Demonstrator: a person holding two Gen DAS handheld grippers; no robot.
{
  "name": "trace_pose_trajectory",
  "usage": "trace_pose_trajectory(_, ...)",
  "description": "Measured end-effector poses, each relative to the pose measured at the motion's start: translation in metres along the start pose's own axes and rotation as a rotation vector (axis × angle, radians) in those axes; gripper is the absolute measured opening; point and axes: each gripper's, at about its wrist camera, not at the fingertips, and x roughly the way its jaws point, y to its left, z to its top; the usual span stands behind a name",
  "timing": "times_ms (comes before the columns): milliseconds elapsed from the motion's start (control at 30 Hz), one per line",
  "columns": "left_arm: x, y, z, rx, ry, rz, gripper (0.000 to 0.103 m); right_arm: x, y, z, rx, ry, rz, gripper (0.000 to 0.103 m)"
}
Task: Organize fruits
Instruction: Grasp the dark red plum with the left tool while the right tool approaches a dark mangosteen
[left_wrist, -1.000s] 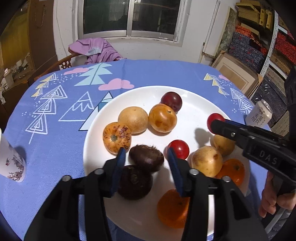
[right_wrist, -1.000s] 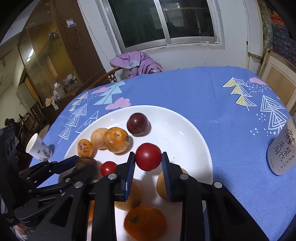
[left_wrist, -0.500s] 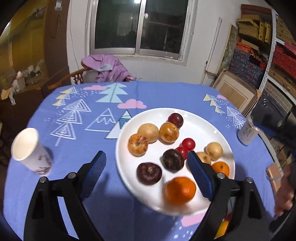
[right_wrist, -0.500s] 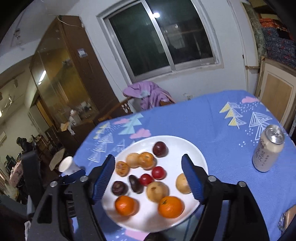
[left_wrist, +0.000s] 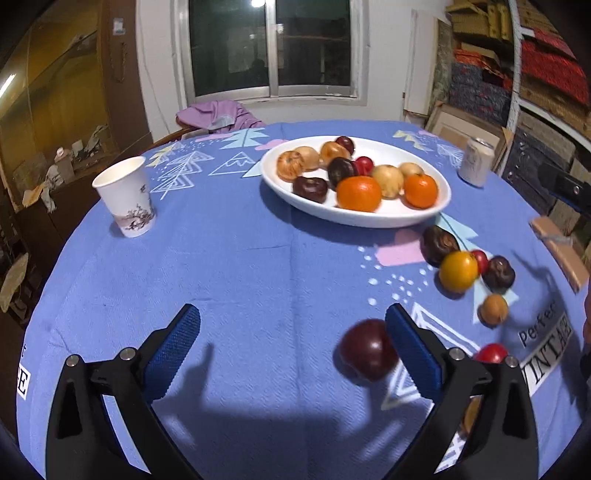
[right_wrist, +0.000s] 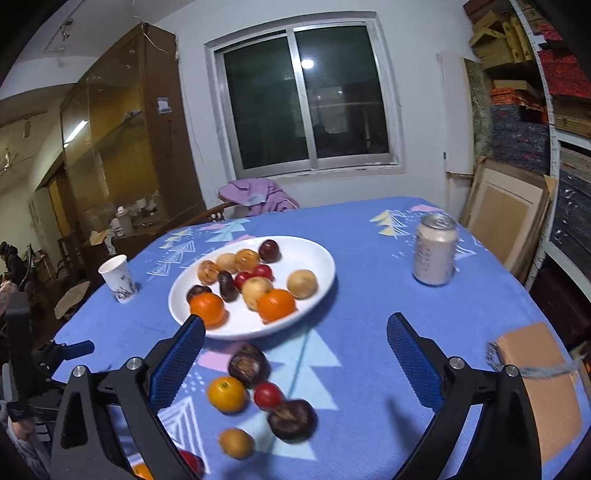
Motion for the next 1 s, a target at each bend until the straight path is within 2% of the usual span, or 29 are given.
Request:
trace_pose_trajectory(100, 0.001, -0.017, -0.006, 0.077, 0.001, 0.002, 0.099, -0.001, -0.013, 0.001, 0.052, 0.013, 0.021, 0.100)
trace_pose_trajectory(233, 0.010, -0.032, -0.010, 0.146, 0.045, -0.007, 0.099, 0.005, -0.021, -0.001, 0.087, 0.054, 0.040, 0.100)
trace_pose_trajectory(467, 0.020, -0.019, -0.009, 0.084, 0.108, -0.043, 0.099, 0.011, -0.012, -0.007, 0.062, 0.099, 0.048, 0.100)
trace_pose_trajectory(633, 0.023, -0.017, -0.009, 0.076, 0.123, -0.048, 0.099, 0.024, -0.004, -0.015, 0.016, 0.171, 0.051, 0.100)
trace_pose_trajectory(833, 0.022, -0.015, -0.007, 0.060, 0.116, -0.043, 0.099, 0.037, -0.011, -0.021, 0.120, 0.258, 0.166, 0.099)
trace_pose_trajectory(933, 0.022, -0.016, -0.006, 0.069, 0.113, -0.039, 0.099, 0.038, -0.006, -0.023, 0.132, 0.288, 0.243, 0.090)
trace_pose_trajectory(1000, 0.021, -0.018, -0.006, 0.073, 0.111, -0.038, 0.098, 0.037, 0.000, -0.023, 0.104, 0.291, 0.249, 0.087)
